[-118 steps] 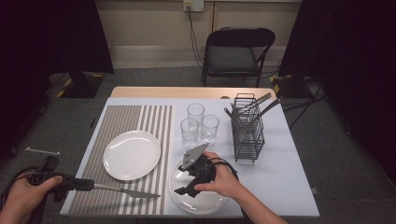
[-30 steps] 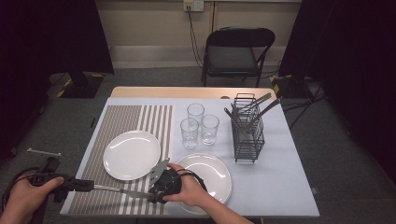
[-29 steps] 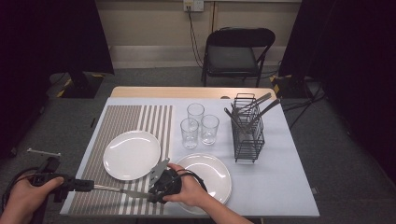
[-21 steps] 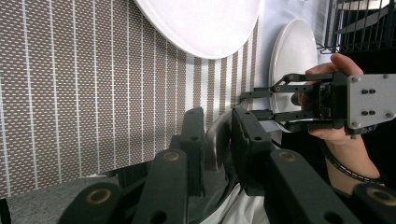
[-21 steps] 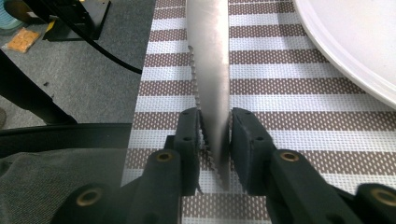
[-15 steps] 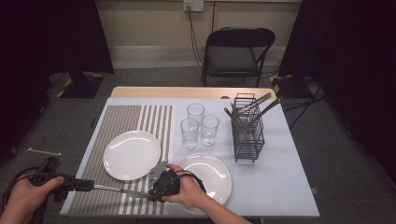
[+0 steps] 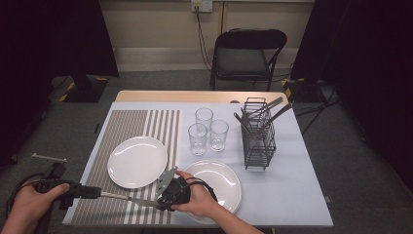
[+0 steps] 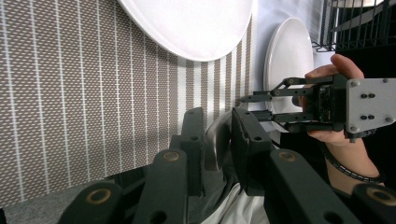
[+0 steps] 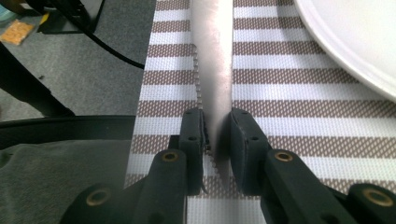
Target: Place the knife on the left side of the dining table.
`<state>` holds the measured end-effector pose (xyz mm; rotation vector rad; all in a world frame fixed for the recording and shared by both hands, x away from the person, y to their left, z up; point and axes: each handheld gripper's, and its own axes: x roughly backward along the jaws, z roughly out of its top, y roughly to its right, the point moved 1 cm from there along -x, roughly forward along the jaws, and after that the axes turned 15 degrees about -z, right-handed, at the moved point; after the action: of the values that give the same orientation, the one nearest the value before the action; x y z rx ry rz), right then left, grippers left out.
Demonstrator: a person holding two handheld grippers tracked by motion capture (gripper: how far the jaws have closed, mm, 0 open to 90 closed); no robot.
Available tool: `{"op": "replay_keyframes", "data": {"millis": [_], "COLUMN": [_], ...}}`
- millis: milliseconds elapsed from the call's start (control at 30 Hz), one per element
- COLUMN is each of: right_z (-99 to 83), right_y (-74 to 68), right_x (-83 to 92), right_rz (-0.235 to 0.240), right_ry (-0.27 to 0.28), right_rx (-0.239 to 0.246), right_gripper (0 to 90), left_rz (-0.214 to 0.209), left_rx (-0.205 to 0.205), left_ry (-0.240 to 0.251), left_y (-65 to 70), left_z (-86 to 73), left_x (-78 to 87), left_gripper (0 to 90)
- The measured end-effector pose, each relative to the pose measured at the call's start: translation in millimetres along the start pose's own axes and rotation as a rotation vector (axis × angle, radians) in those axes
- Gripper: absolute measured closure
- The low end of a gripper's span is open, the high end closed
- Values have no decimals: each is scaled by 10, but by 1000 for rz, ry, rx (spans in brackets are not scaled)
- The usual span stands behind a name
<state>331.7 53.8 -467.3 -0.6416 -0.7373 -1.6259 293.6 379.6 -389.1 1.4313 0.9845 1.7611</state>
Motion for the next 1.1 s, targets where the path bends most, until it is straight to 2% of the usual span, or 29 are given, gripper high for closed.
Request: {"op": "replay_keyframes", "data": {"millis": [33,100,200,233,300,367,400,433,467,500,633,833,867,1000,1100], "right_z": [-6,-19,-34,-38,-39,-41,-40,-40,-40,-40,-43,-46,-46,-46,-52], "right_y": [1,2,12,12,15,17,17,15,12,5,-8,-6,-10,-6,-5], "right_x": [2,-2,-7,-11,-21,-19,-19,-19,-21,-19,-14,-16,-13,-16,-16], "right_rz": [-1,-2,6,7,16,15,14,9,1,-6,-23,-27,-26,-27,-25], "right_ry": [-5,-8,9,2,-2,-6,-7,-6,-2,-3,-4,2,-4,0,4], "right_rx": [-2,-2,-26,-31,-38,-43,-47,-40,-30,-27,-17,-19,-22,-22,-32], "right_gripper": [764,757,728,690,661,676,682,692,703,714,752,753,753,753,753], "left_rz": [4,12,18,18,22,27,30,32,36,31,34,38,39,48,46], "left_rx": [-6,22,-3,10,8,0,18,16,-12,4,1,1,-5,-16,-5], "left_ry": [-3,14,-10,-6,-10,-15,3,4,-7,-6,1,-2,-15,-17,-5], "left_y": [-2,22,-1,8,6,-2,9,7,-14,-8,-9,-15,-20,-24,-9], "left_z": [3,5,9,5,3,5,4,5,11,8,8,10,10,17,22], "left_x": [-9,-38,-25,-31,-34,-30,-44,-46,-37,-42,-45,-47,-41,-47,-58], "left_gripper": [756,755,752,750,746,746,744,742,742,740,738,735,734,729,728]}}
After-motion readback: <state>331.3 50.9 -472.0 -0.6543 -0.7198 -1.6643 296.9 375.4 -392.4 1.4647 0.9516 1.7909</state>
